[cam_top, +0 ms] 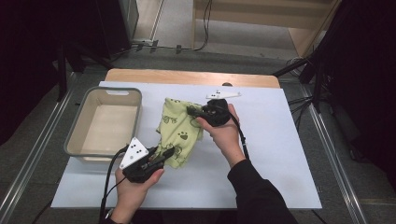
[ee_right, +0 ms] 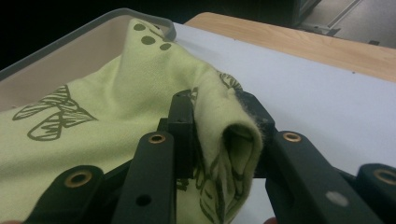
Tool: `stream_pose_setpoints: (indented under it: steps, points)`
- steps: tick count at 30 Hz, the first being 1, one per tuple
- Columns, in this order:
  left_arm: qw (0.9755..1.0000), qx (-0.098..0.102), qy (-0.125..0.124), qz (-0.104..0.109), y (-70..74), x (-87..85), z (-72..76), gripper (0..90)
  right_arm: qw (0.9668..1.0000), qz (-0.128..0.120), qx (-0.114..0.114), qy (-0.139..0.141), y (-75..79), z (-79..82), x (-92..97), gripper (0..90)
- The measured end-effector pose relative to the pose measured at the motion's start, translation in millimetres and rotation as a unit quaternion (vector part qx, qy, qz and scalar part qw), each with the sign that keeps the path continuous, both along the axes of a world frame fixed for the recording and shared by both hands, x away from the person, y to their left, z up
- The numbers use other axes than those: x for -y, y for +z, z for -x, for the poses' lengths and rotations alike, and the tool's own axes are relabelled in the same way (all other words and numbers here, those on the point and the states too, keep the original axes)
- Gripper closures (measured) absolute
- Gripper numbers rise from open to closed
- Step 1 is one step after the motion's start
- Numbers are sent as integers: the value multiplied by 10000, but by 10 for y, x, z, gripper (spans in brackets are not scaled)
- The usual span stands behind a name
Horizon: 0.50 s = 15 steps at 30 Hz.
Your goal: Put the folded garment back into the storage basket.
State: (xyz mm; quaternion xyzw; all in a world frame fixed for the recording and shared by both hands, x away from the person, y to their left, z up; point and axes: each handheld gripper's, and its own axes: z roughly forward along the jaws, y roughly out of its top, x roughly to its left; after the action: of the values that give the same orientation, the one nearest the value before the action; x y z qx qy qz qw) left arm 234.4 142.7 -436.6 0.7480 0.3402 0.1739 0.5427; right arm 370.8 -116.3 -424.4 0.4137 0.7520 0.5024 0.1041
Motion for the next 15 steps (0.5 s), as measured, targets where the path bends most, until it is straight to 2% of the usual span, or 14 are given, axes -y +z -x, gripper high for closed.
stream_pose_setpoints:
  steps: [9, 15]
  points:
    - [9994, 180, 275, 68, 105, -214, -34, 687, 9998, 11, 113, 148, 108, -132, -292, 685]
    - [9988, 196, 436, 128, 151, -356, -56, 688, 9994, 99, 187, 271, 170, -227, -522, 685]
